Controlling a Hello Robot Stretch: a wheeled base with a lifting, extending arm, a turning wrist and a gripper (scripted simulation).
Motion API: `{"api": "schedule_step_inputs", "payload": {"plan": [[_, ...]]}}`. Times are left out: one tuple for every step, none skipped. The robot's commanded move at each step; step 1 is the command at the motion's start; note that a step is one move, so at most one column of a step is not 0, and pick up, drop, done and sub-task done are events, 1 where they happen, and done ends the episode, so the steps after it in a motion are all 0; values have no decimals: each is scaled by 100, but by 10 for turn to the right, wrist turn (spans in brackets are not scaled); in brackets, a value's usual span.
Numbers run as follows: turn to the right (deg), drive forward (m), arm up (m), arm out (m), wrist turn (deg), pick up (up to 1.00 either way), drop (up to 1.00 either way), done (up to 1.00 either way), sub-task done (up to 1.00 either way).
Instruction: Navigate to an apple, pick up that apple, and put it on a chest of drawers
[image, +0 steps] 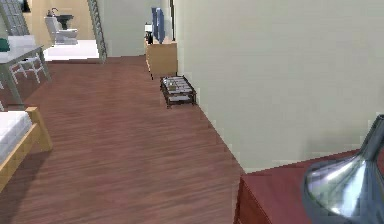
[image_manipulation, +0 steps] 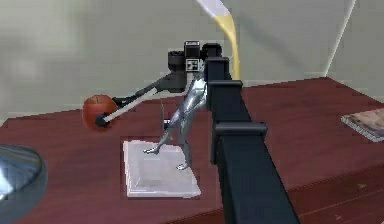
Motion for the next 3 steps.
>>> {"api": "schedule_step_inputs", "payload": {"plan": [[0, 0, 0, 0, 450, 0, 0, 0, 0], [0, 0, 0, 0, 450, 0, 0, 0, 0], [0, 0, 0, 0, 30, 0, 0, 0, 0]]}}
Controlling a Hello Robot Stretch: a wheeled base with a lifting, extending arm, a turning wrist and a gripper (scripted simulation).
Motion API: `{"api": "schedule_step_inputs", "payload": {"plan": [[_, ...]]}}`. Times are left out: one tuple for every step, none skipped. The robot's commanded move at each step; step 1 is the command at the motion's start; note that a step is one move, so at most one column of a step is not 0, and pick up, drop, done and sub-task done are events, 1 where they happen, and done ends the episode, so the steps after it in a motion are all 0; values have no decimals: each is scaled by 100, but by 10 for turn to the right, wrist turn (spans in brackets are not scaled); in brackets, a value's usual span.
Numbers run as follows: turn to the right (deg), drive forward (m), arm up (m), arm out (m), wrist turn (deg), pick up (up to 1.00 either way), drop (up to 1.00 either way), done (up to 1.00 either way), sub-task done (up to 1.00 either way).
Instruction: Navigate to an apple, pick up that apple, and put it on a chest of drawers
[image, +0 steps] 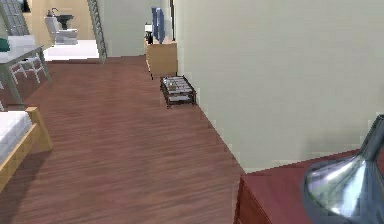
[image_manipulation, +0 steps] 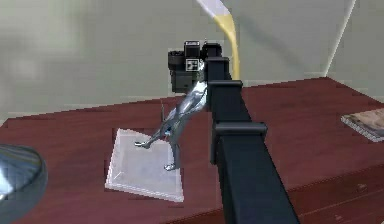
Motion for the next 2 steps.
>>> {"api": "schedule_step_inputs", "payload": {"plan": [[0, 0, -12, 0, 0, 0, 0, 0, 0], [0, 0, 0, 0, 0, 0, 100, 0, 0]]}}
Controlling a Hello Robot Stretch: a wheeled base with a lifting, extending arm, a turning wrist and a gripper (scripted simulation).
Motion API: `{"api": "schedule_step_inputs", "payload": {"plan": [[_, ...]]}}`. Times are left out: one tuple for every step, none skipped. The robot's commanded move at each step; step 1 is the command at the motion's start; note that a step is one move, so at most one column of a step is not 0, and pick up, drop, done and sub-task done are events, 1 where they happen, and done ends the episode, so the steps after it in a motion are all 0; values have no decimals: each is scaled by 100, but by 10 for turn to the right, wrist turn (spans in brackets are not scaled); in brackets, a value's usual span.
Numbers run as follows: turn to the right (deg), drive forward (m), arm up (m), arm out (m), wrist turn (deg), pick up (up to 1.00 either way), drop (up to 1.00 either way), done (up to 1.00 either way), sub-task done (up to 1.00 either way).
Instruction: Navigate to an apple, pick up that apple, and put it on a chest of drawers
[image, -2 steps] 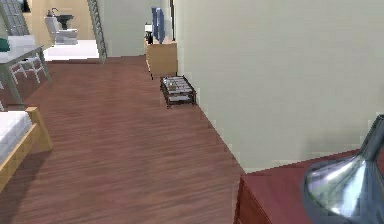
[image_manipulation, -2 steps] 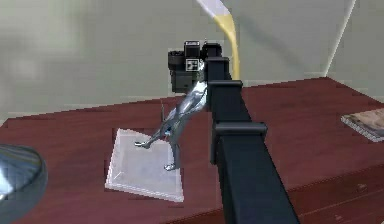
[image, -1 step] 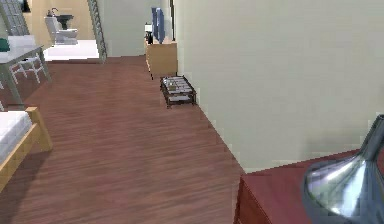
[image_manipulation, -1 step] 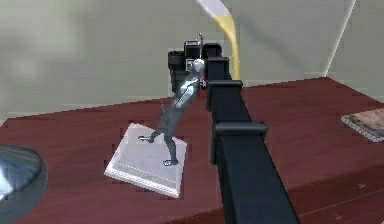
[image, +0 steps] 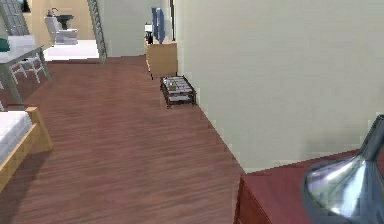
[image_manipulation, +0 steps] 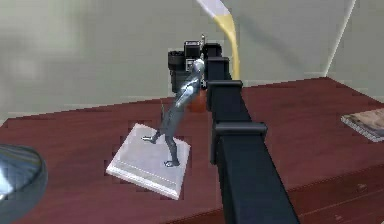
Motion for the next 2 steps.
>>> {"api": "schedule_step_inputs", "payload": {"plan": [[0, 0, 0, -10, 0, 0, 0, 0, 0], [0, 0, 0, 0, 0, 0, 0, 100, 0]]}}
